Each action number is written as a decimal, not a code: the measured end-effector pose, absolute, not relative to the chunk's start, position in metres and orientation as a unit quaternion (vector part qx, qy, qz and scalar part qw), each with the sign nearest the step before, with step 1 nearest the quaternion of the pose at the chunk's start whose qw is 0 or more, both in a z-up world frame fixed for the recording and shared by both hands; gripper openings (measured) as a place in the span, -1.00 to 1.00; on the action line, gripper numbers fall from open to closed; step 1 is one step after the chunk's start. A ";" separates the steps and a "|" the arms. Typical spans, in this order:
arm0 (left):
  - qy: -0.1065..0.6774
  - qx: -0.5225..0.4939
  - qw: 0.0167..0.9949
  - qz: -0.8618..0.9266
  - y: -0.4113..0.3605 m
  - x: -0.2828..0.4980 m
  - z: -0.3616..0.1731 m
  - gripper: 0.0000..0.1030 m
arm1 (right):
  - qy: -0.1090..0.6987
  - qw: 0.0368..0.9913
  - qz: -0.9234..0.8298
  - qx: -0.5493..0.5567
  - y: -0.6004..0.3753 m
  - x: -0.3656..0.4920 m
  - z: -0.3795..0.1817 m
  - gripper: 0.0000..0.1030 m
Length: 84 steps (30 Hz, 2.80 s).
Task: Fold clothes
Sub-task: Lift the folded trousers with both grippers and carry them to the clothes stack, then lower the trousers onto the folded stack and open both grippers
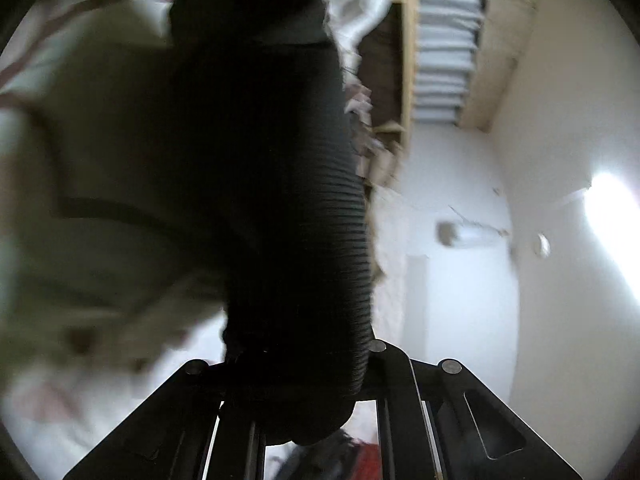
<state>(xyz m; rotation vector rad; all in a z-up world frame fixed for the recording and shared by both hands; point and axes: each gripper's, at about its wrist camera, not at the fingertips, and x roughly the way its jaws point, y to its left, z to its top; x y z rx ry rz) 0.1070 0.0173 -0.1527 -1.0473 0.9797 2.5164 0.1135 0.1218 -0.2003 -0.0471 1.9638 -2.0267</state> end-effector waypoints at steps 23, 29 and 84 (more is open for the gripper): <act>0.129 -0.122 0.187 0.966 0.271 -0.185 0.099 -0.57 | 0.621 -0.179 -0.755 0.111 0.384 -0.154 0.107 -0.80; 0.155 -0.038 0.166 0.973 0.352 -0.221 0.126 -0.57 | 0.595 -0.233 -0.766 0.073 0.473 -0.214 0.124 -0.79; 0.270 -0.207 0.391 0.855 0.387 -0.048 -0.157 -0.09 | 0.501 -0.163 -0.768 0.364 0.714 -0.144 -0.064 0.45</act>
